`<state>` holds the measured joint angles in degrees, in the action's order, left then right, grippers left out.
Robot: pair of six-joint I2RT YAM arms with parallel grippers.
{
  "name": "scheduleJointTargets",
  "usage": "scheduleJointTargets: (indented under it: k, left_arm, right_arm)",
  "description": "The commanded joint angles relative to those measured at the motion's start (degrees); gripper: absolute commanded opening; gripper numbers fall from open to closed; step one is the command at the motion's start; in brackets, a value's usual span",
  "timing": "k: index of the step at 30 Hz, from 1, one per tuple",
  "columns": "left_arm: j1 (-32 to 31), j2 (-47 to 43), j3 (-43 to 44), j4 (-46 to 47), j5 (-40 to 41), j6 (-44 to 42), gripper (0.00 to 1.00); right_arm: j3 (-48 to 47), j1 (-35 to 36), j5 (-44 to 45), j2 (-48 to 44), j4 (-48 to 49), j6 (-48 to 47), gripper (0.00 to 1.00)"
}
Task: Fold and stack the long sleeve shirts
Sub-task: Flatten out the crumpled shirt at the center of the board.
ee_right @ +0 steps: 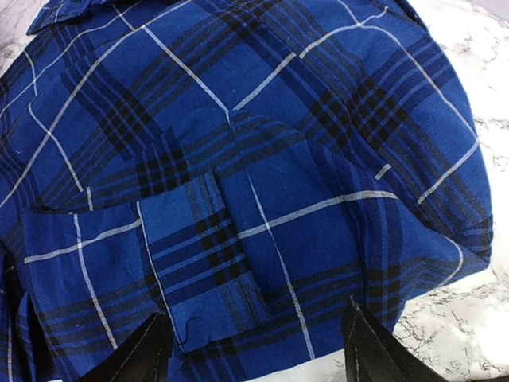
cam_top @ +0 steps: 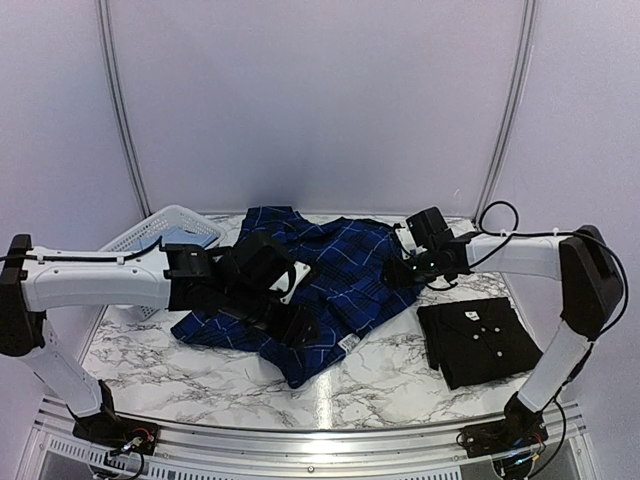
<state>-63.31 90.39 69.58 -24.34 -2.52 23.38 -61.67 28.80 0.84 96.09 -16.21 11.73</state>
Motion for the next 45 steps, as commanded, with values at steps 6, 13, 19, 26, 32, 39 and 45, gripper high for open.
scheduleJointTargets:
  k: [6, 13, 19, 26, 32, 39, 45]
  left_arm:
    - [4.4, 12.0, 9.7, -3.6, 9.6, -0.9, 0.74]
    - [8.5, 18.1, 13.5, -5.4, 8.6, 0.3, 0.77]
    - [8.8, 18.9, 12.5, -6.6, 9.2, 1.1, 0.77]
    - [8.9, 17.3, 10.5, -6.4, 8.1, 2.2, 0.75]
    - [8.9, 17.3, 9.9, -6.3, 7.0, 2.7, 0.61]
    - [8.8, 17.1, 10.0, -6.0, 5.8, 3.1, 0.32]
    - [8.4, 16.0, 9.7, -5.6, 5.3, 3.6, 0.05]
  right_arm:
    - [-2.0, 1.0, -3.0, 6.0, 2.9, 1.0, 0.71]
    - [-0.2, 2.1, -4.6, 7.0, 5.0, 2.9, 0.7]
    - [-0.2, 2.5, -5.4, 8.2, 6.7, 3.8, 0.62]
    - [-1.1, 3.1, -6.6, 9.0, 7.0, 4.3, 0.41]
    - [-1.3, 3.3, -6.3, 7.9, 6.3, 4.8, 0.14]
    - [-1.4, 3.4, -4.3, 3.9, 4.1, 5.0, 0.05]
    - [-1.4, 3.5, -3.2, 0.6, 3.0, 4.9, 0.01]
